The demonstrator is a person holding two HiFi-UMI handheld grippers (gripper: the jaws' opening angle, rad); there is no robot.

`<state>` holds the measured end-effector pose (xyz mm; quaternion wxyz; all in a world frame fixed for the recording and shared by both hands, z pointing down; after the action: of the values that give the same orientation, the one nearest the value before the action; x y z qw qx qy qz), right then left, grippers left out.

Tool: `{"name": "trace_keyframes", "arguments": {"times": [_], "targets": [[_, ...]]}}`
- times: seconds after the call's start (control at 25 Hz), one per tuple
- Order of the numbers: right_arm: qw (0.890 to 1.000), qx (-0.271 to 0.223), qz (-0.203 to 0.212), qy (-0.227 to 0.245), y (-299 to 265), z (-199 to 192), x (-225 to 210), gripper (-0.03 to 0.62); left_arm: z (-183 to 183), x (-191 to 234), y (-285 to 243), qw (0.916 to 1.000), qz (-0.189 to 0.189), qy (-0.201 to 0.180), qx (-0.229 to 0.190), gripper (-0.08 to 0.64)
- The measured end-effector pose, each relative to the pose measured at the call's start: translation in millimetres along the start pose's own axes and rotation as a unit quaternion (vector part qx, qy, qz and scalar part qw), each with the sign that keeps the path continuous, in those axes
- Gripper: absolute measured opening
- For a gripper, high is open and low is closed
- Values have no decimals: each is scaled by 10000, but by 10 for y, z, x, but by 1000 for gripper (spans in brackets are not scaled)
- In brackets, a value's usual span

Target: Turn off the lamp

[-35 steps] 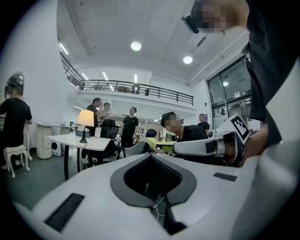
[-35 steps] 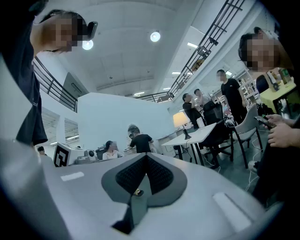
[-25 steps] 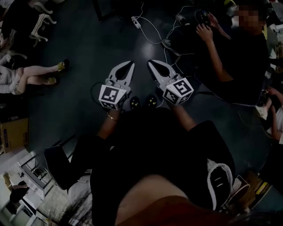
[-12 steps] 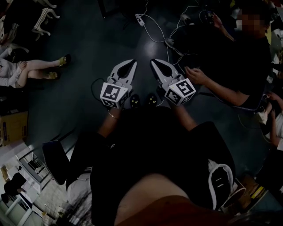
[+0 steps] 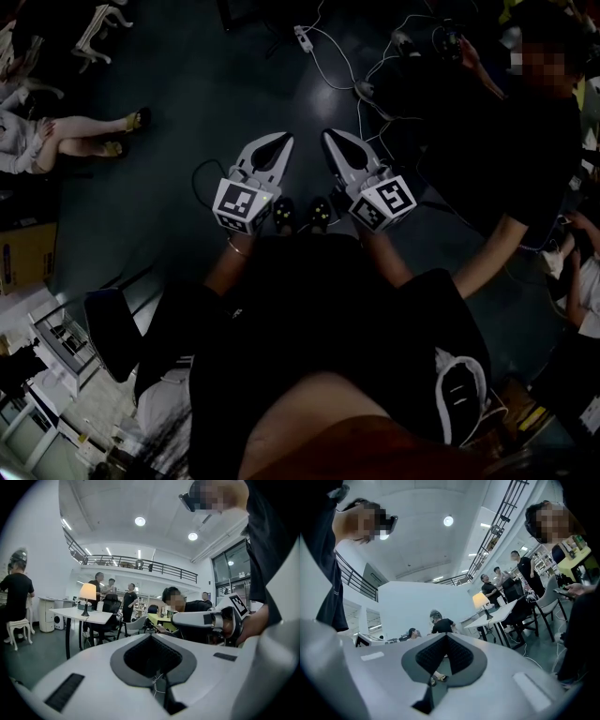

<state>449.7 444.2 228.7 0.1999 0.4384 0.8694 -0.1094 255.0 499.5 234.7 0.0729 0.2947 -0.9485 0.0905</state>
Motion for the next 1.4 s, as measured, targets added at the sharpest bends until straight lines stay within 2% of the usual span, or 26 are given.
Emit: {"name": "trace_keyframes", "arguments": {"times": [0.28, 0.72, 1.12, 1.4], "targets": [[9999, -57, -46, -114, -111, 48, -107, 0, -5, 134, -70, 9999, 119, 87, -6, 6], [9998, -8, 155, -142, -12, 84, -306, 0, -31, -50, -187, 9996, 282, -73, -15, 8], [9995, 77, 285, -110, 48, 65, -418, 0, -30, -188, -124, 9979, 634, 0, -93, 6], [9995, 133, 268, -55, -90, 68, -442, 0, -23, 20, -126, 9973, 708, 9, -173, 8]]}}
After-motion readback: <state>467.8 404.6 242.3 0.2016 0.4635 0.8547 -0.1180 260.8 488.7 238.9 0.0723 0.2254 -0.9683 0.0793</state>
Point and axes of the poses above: the fingertips, and each gripper's own axes: y backward along the fingers, x to its left, z out of its top, the point moved 10 cm from there along y, backward along the fingers, and after that the axes turned 9 degrees about -z, right-handed, at the moved point
